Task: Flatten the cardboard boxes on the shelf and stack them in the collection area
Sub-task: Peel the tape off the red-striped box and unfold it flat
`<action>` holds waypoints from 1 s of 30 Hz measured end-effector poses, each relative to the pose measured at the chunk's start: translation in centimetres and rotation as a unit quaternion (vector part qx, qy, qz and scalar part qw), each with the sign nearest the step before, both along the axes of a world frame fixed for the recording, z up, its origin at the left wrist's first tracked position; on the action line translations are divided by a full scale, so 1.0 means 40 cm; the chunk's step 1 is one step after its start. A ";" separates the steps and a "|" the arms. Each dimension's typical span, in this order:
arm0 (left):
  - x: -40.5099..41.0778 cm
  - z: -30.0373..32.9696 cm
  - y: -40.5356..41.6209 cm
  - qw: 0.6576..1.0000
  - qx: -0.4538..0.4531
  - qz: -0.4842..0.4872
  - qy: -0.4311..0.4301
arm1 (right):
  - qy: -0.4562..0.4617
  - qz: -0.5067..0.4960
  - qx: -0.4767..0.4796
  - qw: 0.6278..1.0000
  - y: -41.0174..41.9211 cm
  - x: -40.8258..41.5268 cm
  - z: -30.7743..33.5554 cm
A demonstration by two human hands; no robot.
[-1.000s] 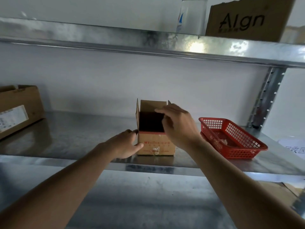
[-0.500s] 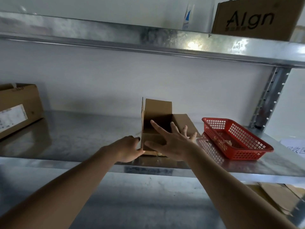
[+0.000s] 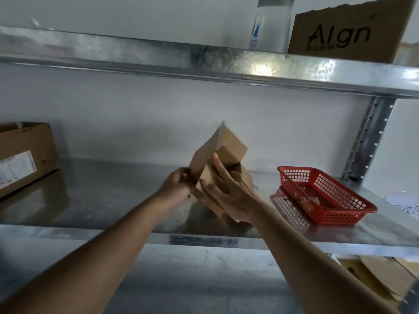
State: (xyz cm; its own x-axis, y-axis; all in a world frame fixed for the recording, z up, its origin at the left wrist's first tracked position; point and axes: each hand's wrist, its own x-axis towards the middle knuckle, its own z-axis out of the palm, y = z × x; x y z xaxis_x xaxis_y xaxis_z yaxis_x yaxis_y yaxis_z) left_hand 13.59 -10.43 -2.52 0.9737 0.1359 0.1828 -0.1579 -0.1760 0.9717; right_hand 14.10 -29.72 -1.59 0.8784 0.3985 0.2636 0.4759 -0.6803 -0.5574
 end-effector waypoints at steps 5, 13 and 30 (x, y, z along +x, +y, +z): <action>-0.030 0.104 0.015 0.982 0.098 0.043 -0.155 | 0.016 0.107 0.250 0.962 0.063 -0.026 0.018; -0.084 0.228 0.050 0.950 0.178 0.042 -0.253 | 0.222 0.194 0.611 0.735 0.152 -0.097 0.035; -0.014 0.039 -0.120 0.881 0.440 -0.120 -0.123 | 0.105 -0.339 0.295 0.887 -0.075 -0.055 -0.107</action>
